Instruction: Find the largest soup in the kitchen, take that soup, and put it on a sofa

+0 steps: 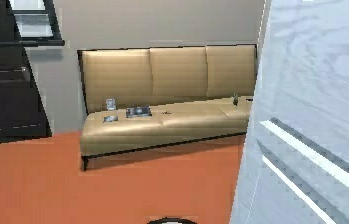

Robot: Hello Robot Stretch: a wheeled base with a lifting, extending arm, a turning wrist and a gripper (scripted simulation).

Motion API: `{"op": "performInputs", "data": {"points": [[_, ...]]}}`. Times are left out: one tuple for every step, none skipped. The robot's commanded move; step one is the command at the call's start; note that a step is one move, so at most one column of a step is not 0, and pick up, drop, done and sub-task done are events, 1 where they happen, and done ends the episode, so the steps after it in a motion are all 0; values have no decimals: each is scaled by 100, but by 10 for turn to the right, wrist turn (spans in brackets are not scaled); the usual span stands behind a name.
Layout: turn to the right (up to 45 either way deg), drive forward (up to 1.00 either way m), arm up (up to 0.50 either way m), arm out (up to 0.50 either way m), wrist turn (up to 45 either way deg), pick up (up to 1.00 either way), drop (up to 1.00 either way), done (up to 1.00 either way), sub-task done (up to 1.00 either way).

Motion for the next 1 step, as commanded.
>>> {"op": "performInputs", "data": {"points": [[0, 100, 0, 0, 0, 0, 0, 0, 0]]}}
